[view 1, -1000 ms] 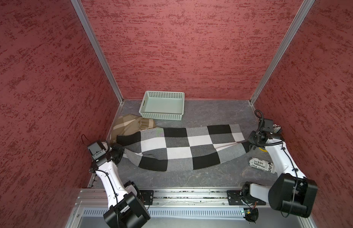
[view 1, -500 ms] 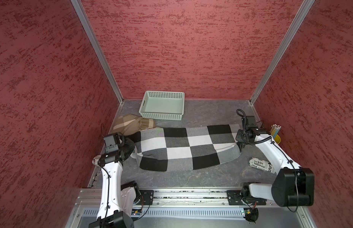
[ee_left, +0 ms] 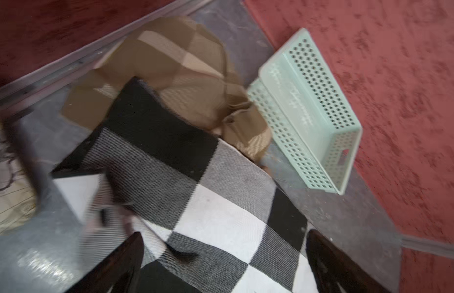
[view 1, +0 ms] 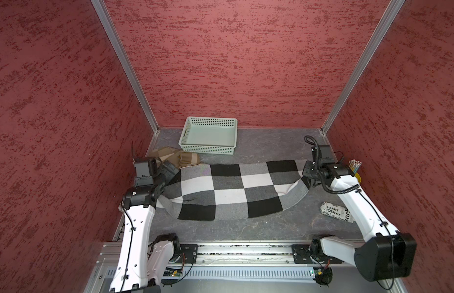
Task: Roll up the scarf and place it into the basket
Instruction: Flatten out the scarf at the center of the board.
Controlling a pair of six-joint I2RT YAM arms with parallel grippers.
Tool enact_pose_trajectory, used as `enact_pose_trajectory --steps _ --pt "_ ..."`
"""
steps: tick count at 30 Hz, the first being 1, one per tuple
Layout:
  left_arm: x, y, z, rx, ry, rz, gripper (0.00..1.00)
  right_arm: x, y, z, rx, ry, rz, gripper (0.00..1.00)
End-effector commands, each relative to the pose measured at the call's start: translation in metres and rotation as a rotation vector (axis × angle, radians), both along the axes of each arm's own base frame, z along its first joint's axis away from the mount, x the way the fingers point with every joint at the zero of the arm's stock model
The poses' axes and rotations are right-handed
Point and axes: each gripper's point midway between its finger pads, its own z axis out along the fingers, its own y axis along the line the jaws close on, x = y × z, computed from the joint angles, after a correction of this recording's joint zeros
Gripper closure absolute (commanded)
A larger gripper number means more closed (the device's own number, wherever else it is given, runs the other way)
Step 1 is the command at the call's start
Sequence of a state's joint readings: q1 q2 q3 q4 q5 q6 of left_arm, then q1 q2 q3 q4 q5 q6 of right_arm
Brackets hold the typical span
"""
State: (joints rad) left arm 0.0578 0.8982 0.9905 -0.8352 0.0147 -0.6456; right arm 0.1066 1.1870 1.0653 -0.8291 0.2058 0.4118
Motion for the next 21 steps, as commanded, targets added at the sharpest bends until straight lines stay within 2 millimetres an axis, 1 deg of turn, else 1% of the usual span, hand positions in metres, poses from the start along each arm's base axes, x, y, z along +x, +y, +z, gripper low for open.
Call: enact_pose_trajectory --steps 1,2,4,6,7,8,9,10,11,13,16,17,18,19,20,21 --pt "0.019 -0.041 0.003 0.04 0.019 -0.143 0.01 -0.004 0.024 0.014 0.072 -0.013 0.067 1.0" --pt "0.025 -0.057 0.003 0.051 0.021 -0.187 0.01 -0.005 0.033 0.013 0.083 -0.006 0.093 1.0" --pt "0.035 -0.076 0.004 0.088 0.032 -0.237 0.01 -0.007 0.052 0.01 0.097 0.007 0.139 1.0" --pt "0.045 -0.1 0.004 0.065 0.022 -0.311 0.01 -0.008 0.073 0.004 0.121 0.019 0.185 1.0" --pt "0.049 -0.117 0.002 0.028 0.011 -0.365 0.09 -0.008 0.086 0.001 0.145 0.021 0.213 1.0" --pt "0.052 -0.136 0.001 -0.013 -0.004 -0.42 0.15 -0.009 0.101 -0.004 0.177 0.028 0.25 1.0" --pt "0.053 -0.148 -0.004 -0.044 -0.004 -0.457 0.18 -0.011 0.115 -0.009 0.203 0.035 0.283 1.0" --pt "0.053 -0.156 -0.012 -0.066 0.012 -0.469 0.19 -0.014 0.131 -0.018 0.232 0.055 0.32 1.0" --pt "0.054 -0.159 -0.019 -0.075 0.026 -0.467 0.2 -0.016 0.145 -0.026 0.248 0.075 0.354 1.0" --pt "0.054 -0.165 -0.036 -0.116 0.047 -0.456 0.24 -0.025 0.177 -0.048 0.27 0.136 0.425 1.0" --pt "0.053 -0.177 -0.055 -0.189 0.054 -0.464 0.29 -0.035 0.214 -0.08 0.302 0.217 0.497 1.0" --pt "0.052 -0.181 -0.06 -0.2 0.056 -0.472 0.29 -0.036 0.222 -0.084 0.319 0.223 0.512 1.0" --pt "0.051 -0.186 -0.065 -0.209 0.055 -0.486 0.31 -0.036 0.228 -0.1 0.332 0.253 0.517 1.0" --pt "0.049 -0.193 -0.071 -0.217 0.057 -0.5 0.32 -0.036 0.233 -0.11 0.348 0.266 0.521 0.92" --pt "0.047 -0.199 -0.076 -0.227 0.061 -0.517 0.33 -0.036 0.235 -0.119 0.353 0.282 0.524 0.79" --pt "0.044 -0.207 -0.083 -0.239 0.072 -0.538 0.33 -0.035 0.236 -0.129 0.342 0.308 0.529 0.64"
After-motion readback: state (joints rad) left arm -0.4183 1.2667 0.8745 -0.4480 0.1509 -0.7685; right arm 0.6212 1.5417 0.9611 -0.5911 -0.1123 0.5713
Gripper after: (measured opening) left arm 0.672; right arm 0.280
